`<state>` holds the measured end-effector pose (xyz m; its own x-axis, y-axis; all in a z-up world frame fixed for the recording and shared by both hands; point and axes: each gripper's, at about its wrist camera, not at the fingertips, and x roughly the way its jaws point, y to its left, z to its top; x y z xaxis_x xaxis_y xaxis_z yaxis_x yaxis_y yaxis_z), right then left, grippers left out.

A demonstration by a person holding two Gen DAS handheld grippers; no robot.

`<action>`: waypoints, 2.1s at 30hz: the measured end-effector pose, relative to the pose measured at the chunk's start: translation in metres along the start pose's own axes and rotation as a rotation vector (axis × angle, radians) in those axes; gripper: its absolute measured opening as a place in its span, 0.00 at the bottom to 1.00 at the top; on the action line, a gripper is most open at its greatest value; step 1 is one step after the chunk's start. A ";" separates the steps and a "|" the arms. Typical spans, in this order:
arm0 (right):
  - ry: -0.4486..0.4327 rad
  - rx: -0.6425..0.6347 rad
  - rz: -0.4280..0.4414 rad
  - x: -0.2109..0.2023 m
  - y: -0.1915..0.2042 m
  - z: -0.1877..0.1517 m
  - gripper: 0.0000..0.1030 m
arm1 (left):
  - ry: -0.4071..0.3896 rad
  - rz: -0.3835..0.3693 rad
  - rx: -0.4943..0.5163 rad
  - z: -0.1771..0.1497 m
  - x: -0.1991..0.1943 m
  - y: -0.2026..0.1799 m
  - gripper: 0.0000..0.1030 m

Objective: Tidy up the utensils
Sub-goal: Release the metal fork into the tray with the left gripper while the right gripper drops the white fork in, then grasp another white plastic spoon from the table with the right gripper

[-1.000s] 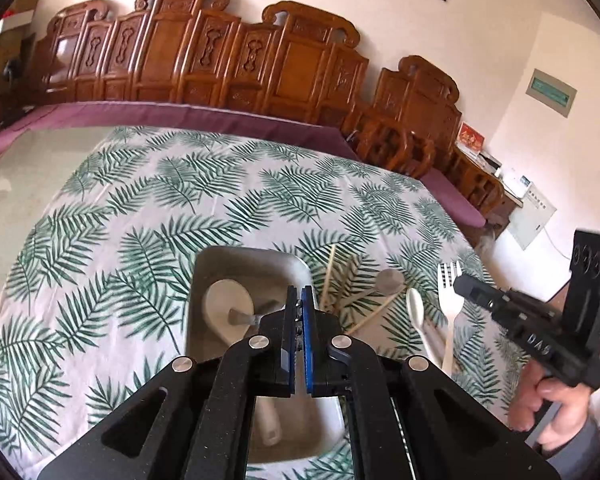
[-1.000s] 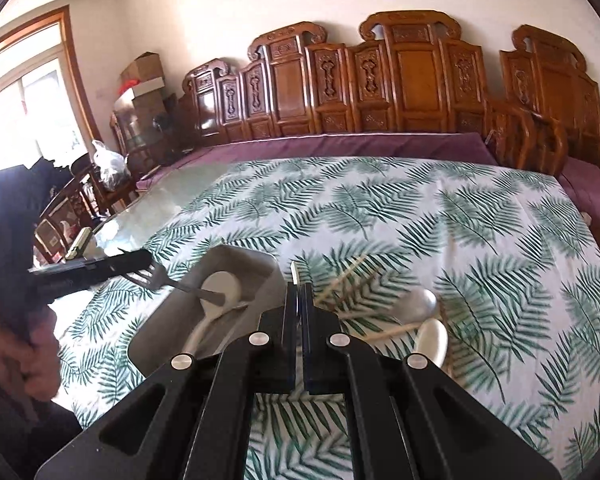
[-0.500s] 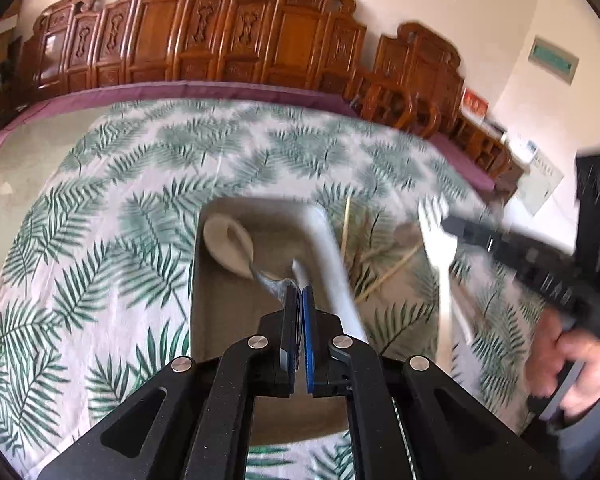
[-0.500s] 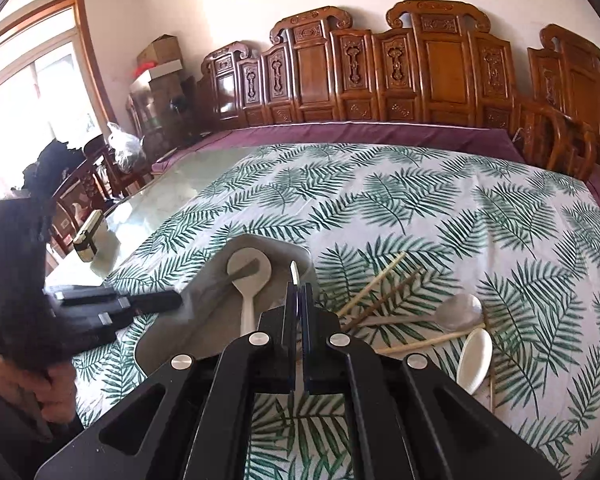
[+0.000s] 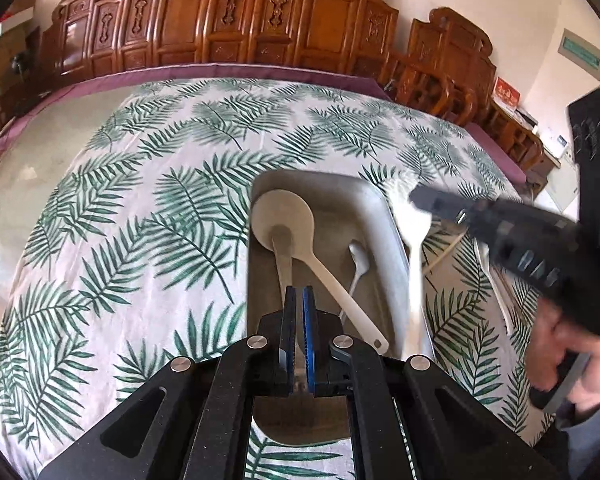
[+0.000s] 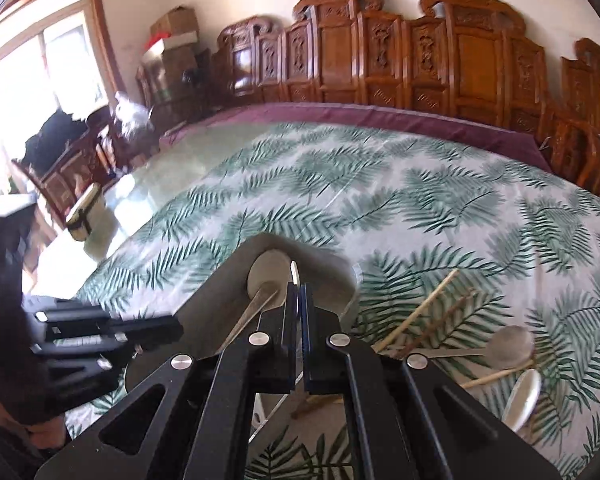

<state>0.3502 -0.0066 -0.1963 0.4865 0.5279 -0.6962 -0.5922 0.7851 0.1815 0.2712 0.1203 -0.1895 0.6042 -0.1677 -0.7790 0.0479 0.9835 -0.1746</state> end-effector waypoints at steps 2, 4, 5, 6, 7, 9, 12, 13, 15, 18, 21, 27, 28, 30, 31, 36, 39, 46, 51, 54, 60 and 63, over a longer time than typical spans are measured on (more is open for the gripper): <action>0.016 -0.003 0.018 0.007 0.003 -0.003 0.04 | -0.008 0.003 -0.012 0.001 -0.002 0.004 0.03; 0.034 0.003 0.019 0.012 0.003 -0.007 0.07 | -0.015 0.005 -0.017 0.002 -0.004 0.005 0.03; 0.028 0.003 0.025 0.010 0.002 -0.008 0.08 | -0.019 0.005 -0.017 0.003 -0.005 0.006 0.03; 0.015 0.007 0.034 0.005 -0.001 -0.009 0.08 | -0.020 0.004 -0.016 0.004 -0.005 0.005 0.03; 0.006 0.016 0.045 0.002 -0.004 -0.009 0.10 | -0.022 0.003 -0.013 0.004 -0.006 0.003 0.03; -0.005 0.039 0.051 -0.007 -0.013 -0.008 0.17 | -0.031 -0.002 -0.006 0.006 -0.007 0.000 0.04; -0.041 0.046 0.012 -0.032 -0.027 -0.009 0.17 | -0.045 -0.003 0.004 0.007 -0.010 -0.006 0.21; -0.050 0.053 -0.017 -0.043 -0.034 -0.014 0.17 | -0.051 -0.005 0.005 0.006 -0.011 -0.007 0.23; -0.060 0.067 -0.061 -0.061 -0.048 -0.023 0.17 | -0.057 -0.006 0.013 0.007 -0.012 -0.012 0.29; -0.054 0.090 -0.149 -0.087 -0.073 -0.043 0.17 | -0.072 -0.011 0.027 0.007 -0.014 -0.021 0.44; -0.048 0.097 -0.232 -0.105 -0.094 -0.065 0.17 | -0.076 -0.021 0.041 0.008 -0.013 -0.030 0.45; -0.001 0.165 -0.294 -0.109 -0.139 -0.110 0.29 | -0.087 -0.034 0.070 0.008 -0.010 -0.047 0.64; 0.010 0.164 -0.301 -0.105 -0.142 -0.114 0.29 | -0.089 -0.039 0.072 0.008 -0.010 -0.049 0.64; 0.035 0.176 -0.298 -0.095 -0.150 -0.119 0.29 | -0.093 -0.050 0.078 0.009 -0.010 -0.054 0.68; 0.045 0.186 -0.293 -0.090 -0.152 -0.120 0.29 | -0.096 -0.051 0.081 0.009 -0.009 -0.057 0.72; 0.072 0.207 -0.263 -0.066 -0.150 -0.120 0.31 | -0.111 -0.035 0.102 0.005 -0.007 -0.069 0.82; 0.100 0.177 -0.259 -0.054 -0.142 -0.118 0.31 | -0.103 -0.022 0.115 0.004 -0.004 -0.074 0.82; 0.146 0.127 -0.274 -0.041 -0.131 -0.119 0.31 | -0.091 -0.006 0.131 0.002 0.003 -0.082 0.82; 0.158 0.111 -0.284 -0.039 -0.128 -0.119 0.30 | -0.085 -0.004 0.143 0.000 0.005 -0.088 0.82; 0.162 0.110 -0.303 -0.039 -0.129 -0.119 0.26 | -0.085 -0.002 0.152 -0.001 0.006 -0.091 0.82; 0.174 0.129 -0.298 -0.039 -0.137 -0.116 0.08 | -0.095 -0.003 0.158 -0.002 -0.002 -0.100 0.82; 0.153 0.138 -0.272 -0.045 -0.141 -0.110 0.08 | -0.092 -0.009 0.161 0.002 -0.006 -0.107 0.80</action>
<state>0.3406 -0.1766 -0.2668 0.5067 0.2467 -0.8260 -0.3560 0.9326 0.0602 0.2640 0.0161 -0.1650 0.6728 -0.1764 -0.7184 0.1754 0.9815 -0.0767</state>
